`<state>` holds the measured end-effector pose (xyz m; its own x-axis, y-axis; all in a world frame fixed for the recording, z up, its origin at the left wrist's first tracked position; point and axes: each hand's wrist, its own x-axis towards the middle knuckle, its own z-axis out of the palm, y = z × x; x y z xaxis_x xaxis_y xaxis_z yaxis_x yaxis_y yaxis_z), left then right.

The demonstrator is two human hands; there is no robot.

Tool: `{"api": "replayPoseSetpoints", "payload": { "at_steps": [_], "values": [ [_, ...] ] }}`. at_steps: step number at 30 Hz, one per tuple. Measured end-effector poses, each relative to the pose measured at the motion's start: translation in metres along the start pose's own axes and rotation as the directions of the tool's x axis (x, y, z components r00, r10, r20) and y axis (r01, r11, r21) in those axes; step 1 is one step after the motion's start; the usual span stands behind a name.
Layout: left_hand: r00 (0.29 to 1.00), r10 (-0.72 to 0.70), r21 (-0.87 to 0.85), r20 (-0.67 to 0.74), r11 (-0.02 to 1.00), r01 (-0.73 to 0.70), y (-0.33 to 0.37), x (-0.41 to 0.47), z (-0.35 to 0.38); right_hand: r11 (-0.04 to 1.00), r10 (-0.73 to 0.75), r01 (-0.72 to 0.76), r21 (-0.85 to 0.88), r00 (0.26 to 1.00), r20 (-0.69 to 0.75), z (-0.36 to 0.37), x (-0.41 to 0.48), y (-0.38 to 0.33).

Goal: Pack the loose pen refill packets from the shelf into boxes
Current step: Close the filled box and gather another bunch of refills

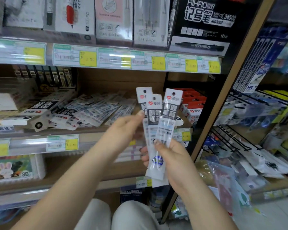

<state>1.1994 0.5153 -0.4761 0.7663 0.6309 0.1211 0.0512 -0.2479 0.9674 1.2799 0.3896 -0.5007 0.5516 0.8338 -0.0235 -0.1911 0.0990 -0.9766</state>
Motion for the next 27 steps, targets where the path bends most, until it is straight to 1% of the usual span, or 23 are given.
{"api": "replayPoseSetpoints", "payload": {
  "at_steps": [1,2,3,4,6,8,9,10,15,18,22,25,27],
  "values": [
    [0.991,0.077,0.154,-0.105,0.986,-0.060,0.001,0.012,-0.009,0.999,-0.022,0.022,0.024,0.999,-0.033,-0.004,0.002,-0.003],
    [0.967,0.156,0.353,-0.200,0.932,-0.078,0.001,0.025,-0.018,0.998,-0.041,0.043,0.042,0.997,-0.064,-0.008,0.003,-0.005],
    [0.948,0.205,0.535,-0.243,0.844,-0.045,0.001,0.038,-0.026,0.997,-0.056,0.061,0.047,0.994,-0.095,-0.011,0.005,-0.007],
    [0.951,0.188,0.652,-0.245,0.758,0.018,0.001,0.051,-0.032,0.997,-0.067,0.072,0.040,0.990,-0.124,-0.013,0.007,-0.008],
    [0.978,0.012,0.780,-0.210,0.605,0.160,-0.004,0.076,-0.039,0.997,-0.073,0.078,0.025,0.983,-0.167,-0.016,0.009,-0.009],
    [0.977,-0.133,0.888,-0.169,0.408,0.210,-0.011,0.093,-0.039,0.997,-0.078,0.082,0.012,0.980,-0.182,-0.017,0.010,-0.008],
    [0.973,-0.171,0.919,-0.158,0.335,0.208,-0.015,0.100,-0.038,0.996,-0.082,0.084,0.004,0.979,-0.186,-0.018,0.010,-0.008],
    [0.970,-0.192,0.934,-0.151,0.295,0.203,-0.019,0.105,-0.037,0.996,-0.085,0.086,-0.003,0.978,-0.188,-0.019,0.011,-0.007],
    [0.974,-0.140,0.949,-0.179,0.235,0.208,-0.024,0.113,-0.029,0.997,-0.082,0.083,0.000,0.979,-0.189,-0.023,0.011,-0.007],
    [0.978,-0.096,0.969,-0.185,0.146,0.198,-0.020,0.113,-0.024,0.997,-0.080,0.080,-0.006,0.982,-0.172,-0.023,0.011,-0.006],
    [0.989,-0.033,0.984,-0.142,0.108,0.145,-0.015,0.113,-0.016,0.996,-0.085,0.083,-0.015,0.983,-0.165,-0.022,0.013,-0.006],
    [0.996,0.010,0.995,-0.094,0.036,0.094,-0.014,0.116,-0.011,0.996,-0.085,0.085,-0.010,0.983,-0.165,-0.022,0.012,-0.006],
    [0.996,0.022,0.997,-0.081,0.013,0.081,-0.013,0.118,-0.010,0.997,-0.081,0.082,-0.002,0.983,-0.166,-0.023,0.011,-0.006]
  ]
}}
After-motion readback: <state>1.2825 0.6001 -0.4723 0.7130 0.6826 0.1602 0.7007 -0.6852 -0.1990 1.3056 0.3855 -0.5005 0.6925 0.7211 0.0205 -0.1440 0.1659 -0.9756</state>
